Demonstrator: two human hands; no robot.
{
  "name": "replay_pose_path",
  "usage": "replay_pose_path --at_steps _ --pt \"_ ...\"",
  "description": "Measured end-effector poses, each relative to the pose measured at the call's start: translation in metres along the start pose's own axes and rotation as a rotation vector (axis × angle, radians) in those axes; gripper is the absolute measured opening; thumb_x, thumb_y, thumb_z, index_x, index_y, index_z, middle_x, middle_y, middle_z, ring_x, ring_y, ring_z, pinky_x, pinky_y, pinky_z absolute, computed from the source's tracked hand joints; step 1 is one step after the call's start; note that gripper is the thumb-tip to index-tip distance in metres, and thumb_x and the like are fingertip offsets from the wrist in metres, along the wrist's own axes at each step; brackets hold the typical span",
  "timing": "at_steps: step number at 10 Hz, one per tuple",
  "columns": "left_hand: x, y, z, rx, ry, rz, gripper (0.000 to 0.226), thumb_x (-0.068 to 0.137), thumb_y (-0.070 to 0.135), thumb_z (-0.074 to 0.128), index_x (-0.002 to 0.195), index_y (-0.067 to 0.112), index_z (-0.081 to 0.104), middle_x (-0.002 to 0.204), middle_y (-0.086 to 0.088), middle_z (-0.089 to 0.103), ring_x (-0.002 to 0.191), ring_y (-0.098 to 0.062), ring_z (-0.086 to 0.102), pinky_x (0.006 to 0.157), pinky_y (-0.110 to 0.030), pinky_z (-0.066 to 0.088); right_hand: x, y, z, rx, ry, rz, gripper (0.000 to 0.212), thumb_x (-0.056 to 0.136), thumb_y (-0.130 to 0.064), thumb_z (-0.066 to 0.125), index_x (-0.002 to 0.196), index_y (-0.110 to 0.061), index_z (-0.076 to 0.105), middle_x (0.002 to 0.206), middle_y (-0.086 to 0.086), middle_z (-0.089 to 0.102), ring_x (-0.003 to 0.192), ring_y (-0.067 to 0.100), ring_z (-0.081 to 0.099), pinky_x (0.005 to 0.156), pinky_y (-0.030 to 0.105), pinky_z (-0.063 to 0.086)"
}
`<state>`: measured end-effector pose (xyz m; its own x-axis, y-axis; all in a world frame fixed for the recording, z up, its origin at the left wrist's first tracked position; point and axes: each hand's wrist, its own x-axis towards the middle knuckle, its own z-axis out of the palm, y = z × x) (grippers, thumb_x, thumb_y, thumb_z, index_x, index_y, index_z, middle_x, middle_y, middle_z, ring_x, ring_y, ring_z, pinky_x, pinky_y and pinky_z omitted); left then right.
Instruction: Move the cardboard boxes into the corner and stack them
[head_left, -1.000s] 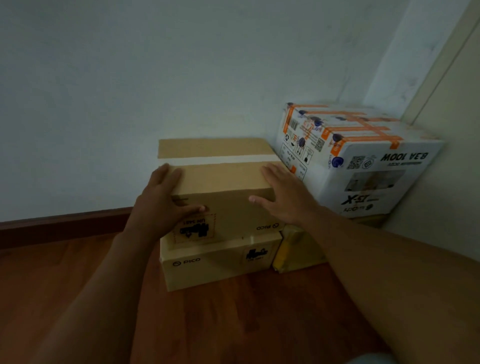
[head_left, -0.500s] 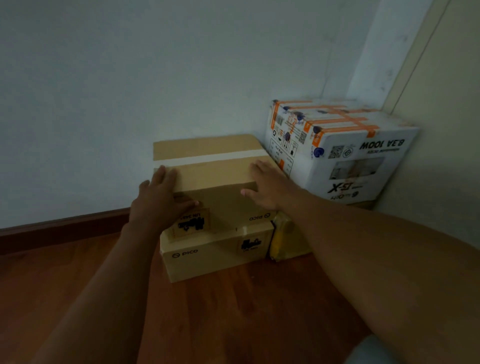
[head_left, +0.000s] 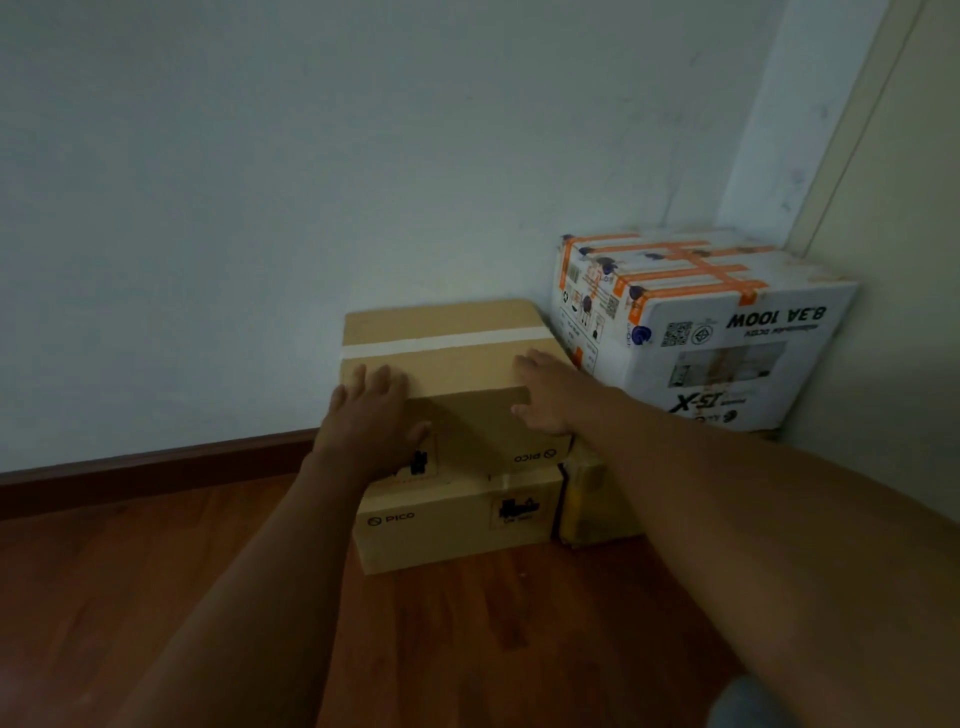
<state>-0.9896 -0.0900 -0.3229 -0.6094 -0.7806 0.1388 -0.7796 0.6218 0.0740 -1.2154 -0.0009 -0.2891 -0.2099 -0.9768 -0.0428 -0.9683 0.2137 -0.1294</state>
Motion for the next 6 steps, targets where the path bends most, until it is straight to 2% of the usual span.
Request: replay_pose_path --at_steps 1,2,3,4,5,6 --pt "0.006 0.014 0.010 0.074 0.043 -0.014 0.085 0.094 0.064 0.035 0.156 0.011 0.010 0.165 -0.014 0.009 0.152 -0.036 0.002 0.120 -0.056 0.007 0.002 0.005 0.001 -0.019 0.012 -0.027 0.069 0.098 -0.035 0.056 0.153 -0.009 0.024 0.159 0.013 0.025 0.145 0.030 0.024 0.115 0.041 0.026" --pt "0.013 0.020 0.010 0.111 0.002 -0.041 0.091 0.091 0.068 0.037 0.156 0.011 0.007 0.165 -0.014 0.007 0.152 -0.036 0.006 0.118 -0.060 0.010 0.000 0.010 0.000 -0.009 -0.019 -0.048 0.073 0.097 -0.035 0.057 0.155 -0.010 0.019 0.162 0.012 0.018 0.148 0.029 0.019 0.116 0.040 0.024" --pt "0.020 0.024 0.000 0.066 -0.065 -0.075 0.090 0.090 0.067 0.041 0.154 0.011 0.013 0.164 -0.014 0.012 0.150 -0.036 0.012 0.117 -0.063 0.014 -0.008 0.016 -0.012 0.102 -0.064 -0.065 0.072 0.099 -0.033 0.055 0.156 -0.011 0.018 0.163 0.010 0.018 0.148 0.028 0.022 0.116 0.039 0.026" --pt "0.018 0.023 -0.001 0.061 -0.048 -0.062 0.086 0.090 0.066 0.042 0.153 0.013 0.016 0.163 -0.012 0.016 0.150 -0.035 0.015 0.117 -0.062 0.018 -0.026 0.024 -0.039 0.247 -0.013 -0.027 0.064 0.098 -0.031 0.057 0.153 -0.013 0.030 0.154 0.013 0.038 0.135 0.029 0.043 0.105 0.036 0.039" --pt "0.012 0.017 0.010 0.006 0.050 -0.057 0.082 0.091 0.067 0.037 0.154 0.017 0.019 0.164 -0.008 0.019 0.150 -0.030 0.015 0.119 -0.059 0.015 -0.050 0.027 -0.081 0.265 0.041 -0.038 0.049 0.098 -0.032 0.057 0.143 -0.014 0.051 0.140 0.010 0.057 0.120 0.023 0.057 0.100 0.034 0.044" --pt "0.013 0.009 0.007 -0.047 0.102 -0.030 0.074 0.094 0.065 0.031 0.154 0.022 0.024 0.163 -0.004 0.024 0.150 -0.026 0.019 0.118 -0.053 0.017 -0.108 0.020 -0.140 0.431 0.261 -0.129 0.025 0.098 -0.029 0.057 0.118 -0.020 0.069 0.102 -0.003 0.072 0.091 0.011 0.068 0.090 0.041 0.056"
